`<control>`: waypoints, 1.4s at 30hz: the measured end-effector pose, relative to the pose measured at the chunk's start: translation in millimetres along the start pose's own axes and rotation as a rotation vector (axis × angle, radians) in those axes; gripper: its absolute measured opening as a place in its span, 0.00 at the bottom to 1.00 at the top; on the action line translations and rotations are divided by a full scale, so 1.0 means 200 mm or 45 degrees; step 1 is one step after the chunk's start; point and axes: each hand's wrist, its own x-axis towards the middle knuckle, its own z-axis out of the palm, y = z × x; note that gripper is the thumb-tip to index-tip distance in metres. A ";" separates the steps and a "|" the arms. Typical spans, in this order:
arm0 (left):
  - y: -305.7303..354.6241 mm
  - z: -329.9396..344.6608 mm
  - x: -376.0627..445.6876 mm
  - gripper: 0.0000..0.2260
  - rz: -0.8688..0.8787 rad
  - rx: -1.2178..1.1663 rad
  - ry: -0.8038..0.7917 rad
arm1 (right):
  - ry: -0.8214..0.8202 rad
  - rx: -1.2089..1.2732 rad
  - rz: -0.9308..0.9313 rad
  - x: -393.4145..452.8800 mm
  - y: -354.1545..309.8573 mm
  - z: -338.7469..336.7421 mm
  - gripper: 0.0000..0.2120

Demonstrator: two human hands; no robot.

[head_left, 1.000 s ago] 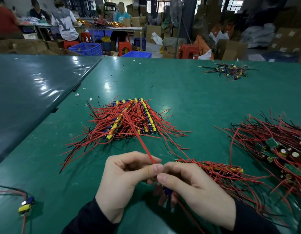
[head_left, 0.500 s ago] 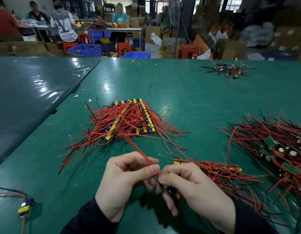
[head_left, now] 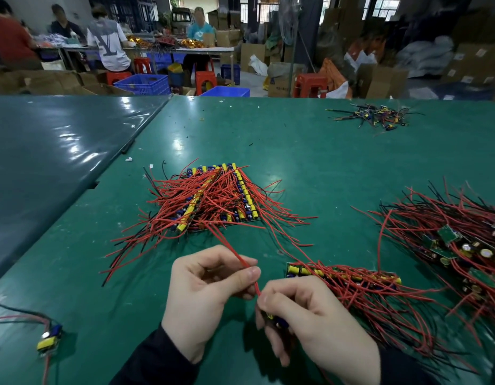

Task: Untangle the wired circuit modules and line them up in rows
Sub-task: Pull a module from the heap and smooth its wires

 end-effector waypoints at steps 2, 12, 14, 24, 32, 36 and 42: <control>0.01 -0.01 0.01 0.05 0.012 -0.015 0.010 | -0.002 0.002 0.000 0.00 -0.01 0.00 0.11; 0.01 -0.03 0.02 0.05 -0.054 -0.075 0.110 | -0.058 -0.015 -0.018 -0.01 -0.02 0.00 0.11; 0.02 -0.03 0.03 0.03 -0.047 -0.073 0.138 | -0.061 -0.016 -0.016 -0.01 -0.02 0.00 0.11; 0.03 -0.05 0.04 0.05 0.036 -0.088 0.184 | -0.109 -0.007 0.012 -0.01 -0.01 0.00 0.11; 0.05 -0.07 0.06 0.05 0.078 -0.110 0.215 | -0.149 -0.040 0.006 -0.01 -0.04 -0.01 0.10; 0.06 -0.08 0.06 0.03 0.040 -0.120 0.221 | -0.185 -0.053 0.044 -0.02 -0.04 -0.01 0.10; 0.08 -0.11 0.07 0.06 -0.069 -0.231 0.238 | -0.182 -0.144 0.065 -0.03 -0.04 -0.02 0.11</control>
